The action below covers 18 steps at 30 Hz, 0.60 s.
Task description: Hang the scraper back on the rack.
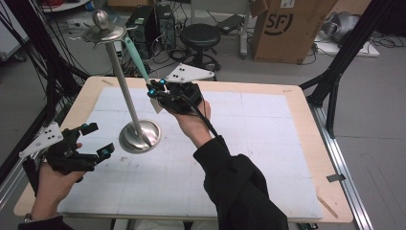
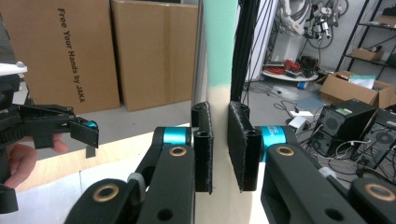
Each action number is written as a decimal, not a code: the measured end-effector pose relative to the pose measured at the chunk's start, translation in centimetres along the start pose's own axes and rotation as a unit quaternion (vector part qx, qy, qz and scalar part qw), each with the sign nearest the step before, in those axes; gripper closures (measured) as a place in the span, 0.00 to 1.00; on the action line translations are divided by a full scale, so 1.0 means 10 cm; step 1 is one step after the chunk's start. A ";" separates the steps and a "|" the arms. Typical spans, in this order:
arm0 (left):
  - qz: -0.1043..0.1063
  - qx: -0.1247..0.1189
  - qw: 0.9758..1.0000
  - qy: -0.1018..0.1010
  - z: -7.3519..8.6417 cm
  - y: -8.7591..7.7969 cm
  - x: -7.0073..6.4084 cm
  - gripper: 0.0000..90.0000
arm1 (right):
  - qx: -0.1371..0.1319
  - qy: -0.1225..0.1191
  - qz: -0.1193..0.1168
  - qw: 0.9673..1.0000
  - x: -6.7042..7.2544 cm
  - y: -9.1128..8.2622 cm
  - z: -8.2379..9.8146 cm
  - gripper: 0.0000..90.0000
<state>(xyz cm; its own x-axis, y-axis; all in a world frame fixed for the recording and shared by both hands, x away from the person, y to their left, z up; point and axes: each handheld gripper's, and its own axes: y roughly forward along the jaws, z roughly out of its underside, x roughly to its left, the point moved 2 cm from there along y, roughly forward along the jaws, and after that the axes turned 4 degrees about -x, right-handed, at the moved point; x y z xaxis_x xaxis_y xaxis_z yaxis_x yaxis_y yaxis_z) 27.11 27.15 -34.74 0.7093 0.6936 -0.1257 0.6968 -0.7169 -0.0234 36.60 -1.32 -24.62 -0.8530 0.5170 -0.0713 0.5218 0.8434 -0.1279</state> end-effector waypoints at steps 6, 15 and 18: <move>0.001 0.003 1.000 0.001 0.01 0.01 0.00 0.02 | 0.004 0.003 -0.001 1.000 -0.01 0.03 0.02 0.90; 0.001 0.002 1.000 -0.001 0.02 0.01 0.01 0.02 | 0.010 0.010 -0.001 1.000 -0.01 0.08 0.05 0.90; 0.001 0.003 1.000 0.000 0.02 0.01 0.01 0.02 | 0.011 0.009 -0.003 1.000 -0.01 0.13 0.06 0.90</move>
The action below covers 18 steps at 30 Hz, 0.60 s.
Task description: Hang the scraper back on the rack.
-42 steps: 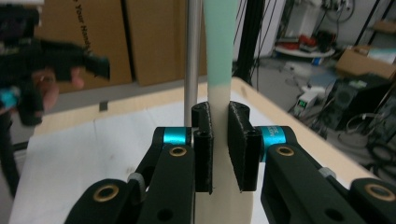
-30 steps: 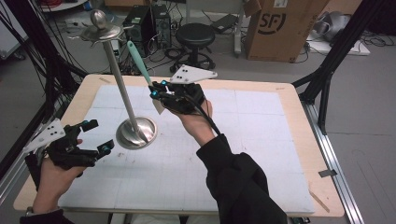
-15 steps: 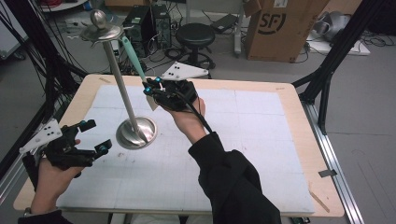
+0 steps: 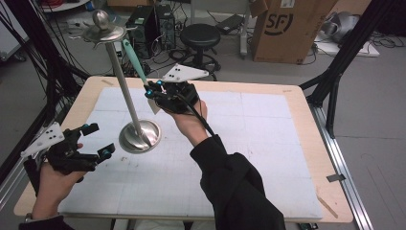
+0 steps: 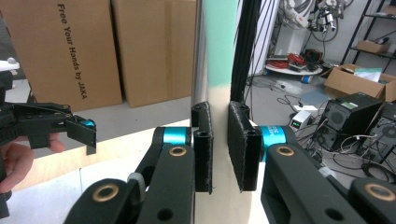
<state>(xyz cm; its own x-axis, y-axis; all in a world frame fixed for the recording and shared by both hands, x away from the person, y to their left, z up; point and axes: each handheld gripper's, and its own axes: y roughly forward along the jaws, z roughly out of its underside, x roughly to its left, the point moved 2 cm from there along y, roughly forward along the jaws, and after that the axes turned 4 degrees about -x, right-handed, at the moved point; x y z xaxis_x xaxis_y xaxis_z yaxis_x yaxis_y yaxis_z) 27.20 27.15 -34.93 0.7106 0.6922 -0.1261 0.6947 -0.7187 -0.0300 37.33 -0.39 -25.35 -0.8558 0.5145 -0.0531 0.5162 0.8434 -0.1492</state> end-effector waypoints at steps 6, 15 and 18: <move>-0.002 -0.002 1.000 -0.001 0.00 -0.02 0.01 0.02 | -0.008 -0.006 0.001 1.000 0.02 0.02 0.02 0.72; -0.004 -0.002 1.000 -0.004 0.00 -0.02 0.03 0.02 | 0.013 -0.010 -0.025 1.000 -0.01 -0.14 0.27 0.32; -0.003 -0.003 1.000 -0.004 -0.01 0.02 0.04 0.02 | 0.021 -0.009 -0.032 0.999 -0.07 -0.24 0.40 0.18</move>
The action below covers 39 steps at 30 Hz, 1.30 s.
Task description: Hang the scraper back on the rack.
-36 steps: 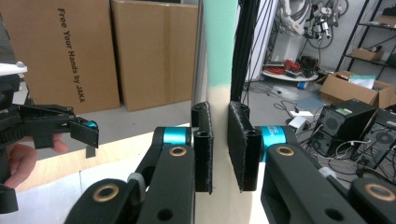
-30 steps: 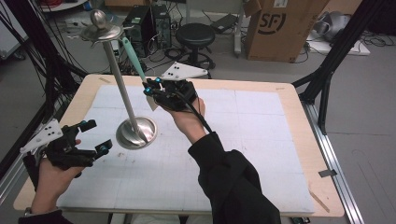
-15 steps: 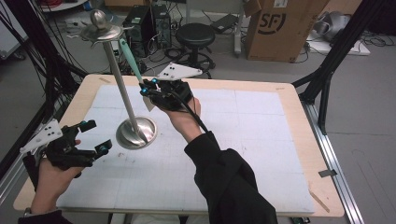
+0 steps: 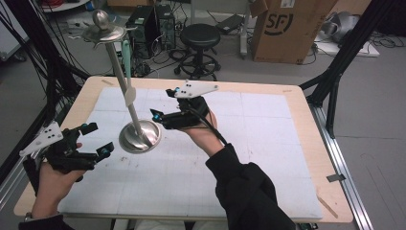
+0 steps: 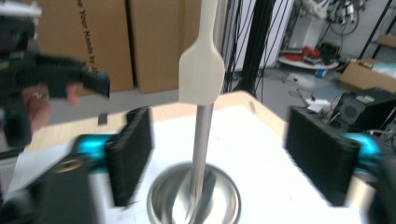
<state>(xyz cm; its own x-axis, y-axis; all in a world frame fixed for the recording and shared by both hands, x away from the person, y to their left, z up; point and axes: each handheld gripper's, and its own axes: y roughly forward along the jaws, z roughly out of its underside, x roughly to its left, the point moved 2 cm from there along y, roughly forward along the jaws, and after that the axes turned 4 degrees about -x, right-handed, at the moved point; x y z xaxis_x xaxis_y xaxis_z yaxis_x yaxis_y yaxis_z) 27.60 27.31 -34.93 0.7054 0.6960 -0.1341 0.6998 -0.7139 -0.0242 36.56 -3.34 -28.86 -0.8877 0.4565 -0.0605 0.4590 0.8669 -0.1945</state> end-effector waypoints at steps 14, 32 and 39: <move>0.019 0.004 1.000 -0.001 -0.01 0.28 0.03 0.02 | 0.011 0.011 0.009 1.000 -0.26 -0.57 0.39 0.00; 0.031 0.008 0.999 0.005 0.02 0.35 -0.01 0.02 | -0.015 0.060 0.046 0.997 -0.59 -1.67 0.96 0.00; 0.032 0.011 0.999 0.002 0.06 0.35 -0.03 0.02 | -0.026 0.087 0.080 0.993 -0.73 -2.15 1.24 0.00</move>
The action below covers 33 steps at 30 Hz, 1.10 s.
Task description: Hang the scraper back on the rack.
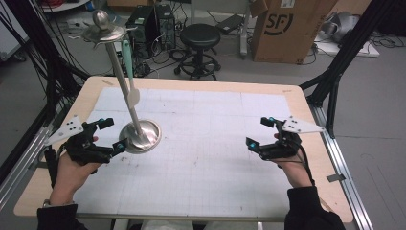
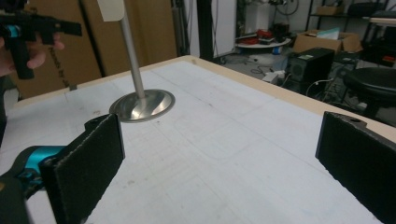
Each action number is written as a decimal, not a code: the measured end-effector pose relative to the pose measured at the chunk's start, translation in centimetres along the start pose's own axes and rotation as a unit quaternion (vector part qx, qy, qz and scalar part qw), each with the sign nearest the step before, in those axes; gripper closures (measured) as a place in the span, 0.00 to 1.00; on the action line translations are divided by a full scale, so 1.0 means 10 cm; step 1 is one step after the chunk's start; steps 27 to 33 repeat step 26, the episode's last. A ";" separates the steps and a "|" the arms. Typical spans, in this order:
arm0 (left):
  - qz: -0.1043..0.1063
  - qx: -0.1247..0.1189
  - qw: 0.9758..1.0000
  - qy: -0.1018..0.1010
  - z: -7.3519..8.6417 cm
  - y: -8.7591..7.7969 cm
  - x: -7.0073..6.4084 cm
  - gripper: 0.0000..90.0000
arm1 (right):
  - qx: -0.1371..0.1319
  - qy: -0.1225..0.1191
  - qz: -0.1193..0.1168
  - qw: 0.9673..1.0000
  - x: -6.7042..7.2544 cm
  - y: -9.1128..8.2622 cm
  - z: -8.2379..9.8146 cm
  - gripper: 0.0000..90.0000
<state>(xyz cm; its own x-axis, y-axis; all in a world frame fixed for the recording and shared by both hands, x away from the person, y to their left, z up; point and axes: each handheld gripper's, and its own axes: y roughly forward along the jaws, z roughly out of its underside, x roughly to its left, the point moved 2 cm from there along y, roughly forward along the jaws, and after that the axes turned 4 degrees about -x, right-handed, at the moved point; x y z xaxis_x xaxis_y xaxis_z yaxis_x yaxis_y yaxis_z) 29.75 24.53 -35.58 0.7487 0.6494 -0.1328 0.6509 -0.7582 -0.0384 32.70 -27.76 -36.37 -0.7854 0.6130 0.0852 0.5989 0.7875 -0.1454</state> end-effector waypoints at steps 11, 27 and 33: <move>0.009 0.002 1.000 0.006 0.05 -0.02 -0.13 0.02 | -0.013 0.019 0.039 0.999 -0.13 -0.70 0.27 0.00; -0.005 -0.001 1.000 0.008 0.16 -0.07 -0.16 0.02 | -0.041 0.035 0.068 0.996 -0.12 -1.09 0.30 0.00; -0.005 -0.001 1.000 0.008 0.16 -0.07 -0.16 0.02 | -0.041 0.035 0.068 0.996 -0.12 -1.09 0.30 0.00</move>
